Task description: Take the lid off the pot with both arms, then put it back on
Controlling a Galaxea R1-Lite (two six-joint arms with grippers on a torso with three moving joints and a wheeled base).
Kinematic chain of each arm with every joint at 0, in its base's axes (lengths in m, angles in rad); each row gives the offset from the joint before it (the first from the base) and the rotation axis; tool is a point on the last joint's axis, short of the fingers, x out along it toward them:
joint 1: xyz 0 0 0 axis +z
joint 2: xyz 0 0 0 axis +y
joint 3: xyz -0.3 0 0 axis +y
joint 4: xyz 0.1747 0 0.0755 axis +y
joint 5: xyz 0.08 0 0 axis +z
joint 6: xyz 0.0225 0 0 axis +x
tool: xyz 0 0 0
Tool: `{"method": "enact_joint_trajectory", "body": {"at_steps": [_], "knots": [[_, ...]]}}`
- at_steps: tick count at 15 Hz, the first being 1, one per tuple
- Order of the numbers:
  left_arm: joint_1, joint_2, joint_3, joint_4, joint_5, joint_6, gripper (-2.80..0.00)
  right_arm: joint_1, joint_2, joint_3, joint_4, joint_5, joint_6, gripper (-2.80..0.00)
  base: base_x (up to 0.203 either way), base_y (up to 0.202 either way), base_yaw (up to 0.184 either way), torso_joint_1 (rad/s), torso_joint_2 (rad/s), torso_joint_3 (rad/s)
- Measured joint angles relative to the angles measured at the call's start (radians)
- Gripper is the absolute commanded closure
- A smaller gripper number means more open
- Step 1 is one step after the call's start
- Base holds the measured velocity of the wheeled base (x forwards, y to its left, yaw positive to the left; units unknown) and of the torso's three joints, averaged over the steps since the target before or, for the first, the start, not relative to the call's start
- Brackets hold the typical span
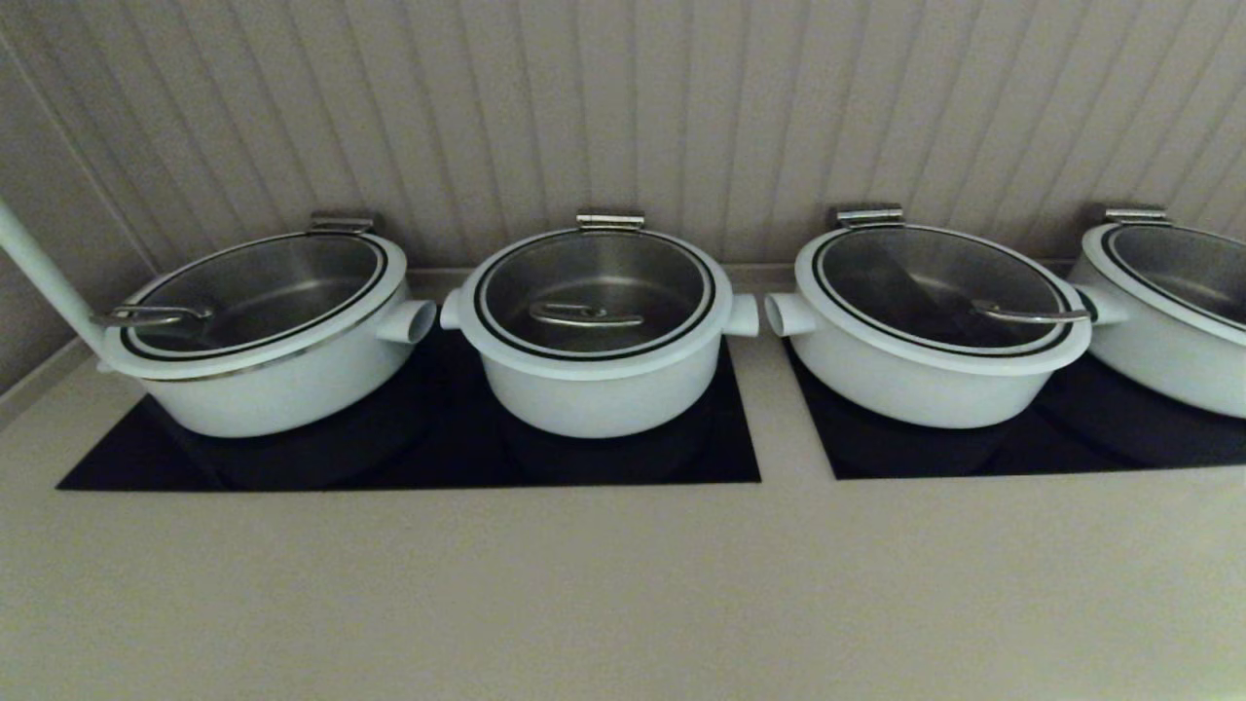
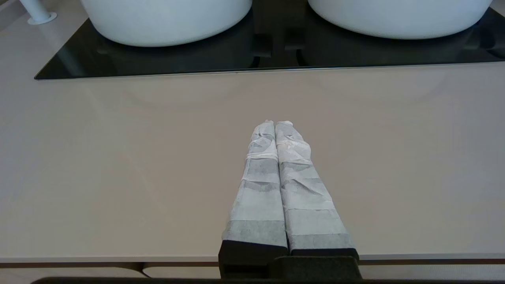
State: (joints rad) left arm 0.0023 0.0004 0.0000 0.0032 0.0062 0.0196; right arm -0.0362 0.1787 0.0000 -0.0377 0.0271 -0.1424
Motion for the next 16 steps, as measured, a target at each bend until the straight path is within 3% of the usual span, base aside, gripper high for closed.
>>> {"method": "enact_joint_trajectory", "body": {"at_steps": [5,16], "knots": [[0.000,0.000,0.000,0.000,-0.001,0.000,0.00,0.019,-0.154,0.000,0.043,0.030,0.024,0.00,0.000,0.000,0.000,0.000,0.00,0.000],[0.000,0.000,0.000,0.000,-0.001,0.000,0.00,0.019,-0.180,0.000,0.045,0.029,0.033,0.00,0.000,0.000,0.000,0.000,0.00,0.000]]}}
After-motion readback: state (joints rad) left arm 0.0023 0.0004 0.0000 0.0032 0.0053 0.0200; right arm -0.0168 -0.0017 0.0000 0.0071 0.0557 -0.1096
